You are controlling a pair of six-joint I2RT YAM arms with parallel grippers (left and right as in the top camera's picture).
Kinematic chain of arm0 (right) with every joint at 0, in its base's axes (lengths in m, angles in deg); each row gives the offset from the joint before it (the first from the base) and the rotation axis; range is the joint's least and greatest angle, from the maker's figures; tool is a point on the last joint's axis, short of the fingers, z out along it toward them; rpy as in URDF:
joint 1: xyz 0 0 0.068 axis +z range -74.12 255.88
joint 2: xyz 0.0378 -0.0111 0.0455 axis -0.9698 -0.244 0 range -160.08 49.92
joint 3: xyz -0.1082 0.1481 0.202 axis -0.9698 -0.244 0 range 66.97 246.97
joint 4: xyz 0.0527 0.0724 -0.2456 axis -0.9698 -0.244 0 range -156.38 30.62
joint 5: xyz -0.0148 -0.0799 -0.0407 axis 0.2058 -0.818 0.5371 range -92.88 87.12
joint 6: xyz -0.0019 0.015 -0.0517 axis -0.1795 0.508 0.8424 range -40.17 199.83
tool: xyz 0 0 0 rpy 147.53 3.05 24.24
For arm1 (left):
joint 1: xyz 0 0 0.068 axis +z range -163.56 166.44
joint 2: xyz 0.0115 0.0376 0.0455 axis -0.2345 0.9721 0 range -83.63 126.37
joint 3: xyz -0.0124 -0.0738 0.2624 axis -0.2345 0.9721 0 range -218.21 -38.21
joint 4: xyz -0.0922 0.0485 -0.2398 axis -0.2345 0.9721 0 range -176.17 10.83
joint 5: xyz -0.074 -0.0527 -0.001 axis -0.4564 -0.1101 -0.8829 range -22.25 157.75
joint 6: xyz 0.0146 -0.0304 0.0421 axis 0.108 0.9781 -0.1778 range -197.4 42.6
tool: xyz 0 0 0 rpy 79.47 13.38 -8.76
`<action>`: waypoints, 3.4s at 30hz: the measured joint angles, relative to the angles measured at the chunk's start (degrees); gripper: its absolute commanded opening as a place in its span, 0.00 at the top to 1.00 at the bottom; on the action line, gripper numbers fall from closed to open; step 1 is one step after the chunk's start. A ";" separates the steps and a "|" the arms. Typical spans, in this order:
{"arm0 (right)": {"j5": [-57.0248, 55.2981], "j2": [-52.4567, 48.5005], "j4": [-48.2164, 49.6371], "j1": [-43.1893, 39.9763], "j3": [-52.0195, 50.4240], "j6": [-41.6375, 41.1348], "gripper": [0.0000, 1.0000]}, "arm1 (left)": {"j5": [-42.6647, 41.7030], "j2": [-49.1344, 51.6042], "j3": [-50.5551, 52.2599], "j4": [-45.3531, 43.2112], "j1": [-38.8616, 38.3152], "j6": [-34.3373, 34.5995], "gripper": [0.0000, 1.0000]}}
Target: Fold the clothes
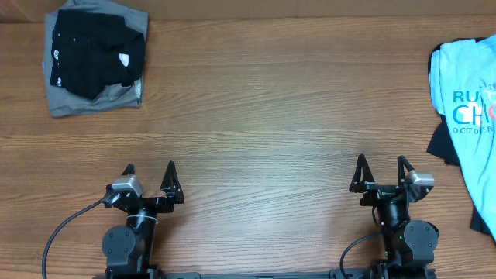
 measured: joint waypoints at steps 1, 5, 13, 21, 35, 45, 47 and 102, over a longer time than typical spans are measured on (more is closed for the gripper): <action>-0.02 0.00 -0.02 0.00 0.00 0.00 0.00 | 0.00 0.00 0.00 0.00 0.00 -0.02 0.00; -0.02 0.00 0.00 0.00 0.00 0.02 0.00 | 0.00 0.00 0.00 0.00 0.00 0.00 0.00; 0.00 0.00 0.00 0.00 0.00 -0.02 0.00 | 0.00 0.00 0.00 0.00 0.00 -0.02 0.00; 0.00 0.00 0.00 0.00 0.00 0.00 0.00 | 0.00 0.00 0.00 0.00 0.00 -0.02 0.00; 0.00 0.00 0.00 0.00 0.00 0.02 0.00 | 0.00 0.00 0.00 0.00 0.00 0.00 0.00; 0.33 0.00 0.96 0.00 0.00 -0.02 0.00 | 0.00 0.00 -0.02 0.00 0.00 0.00 0.00; 2.05 0.00 0.98 0.00 0.00 -0.02 0.00 | 0.00 0.00 -0.02 0.00 0.00 -0.02 0.00; -21.07 -103.25 -16.76 -4.70 80.78 4.50 0.03 | 0.02 -0.11 0.00 0.00 0.00 -0.02 0.00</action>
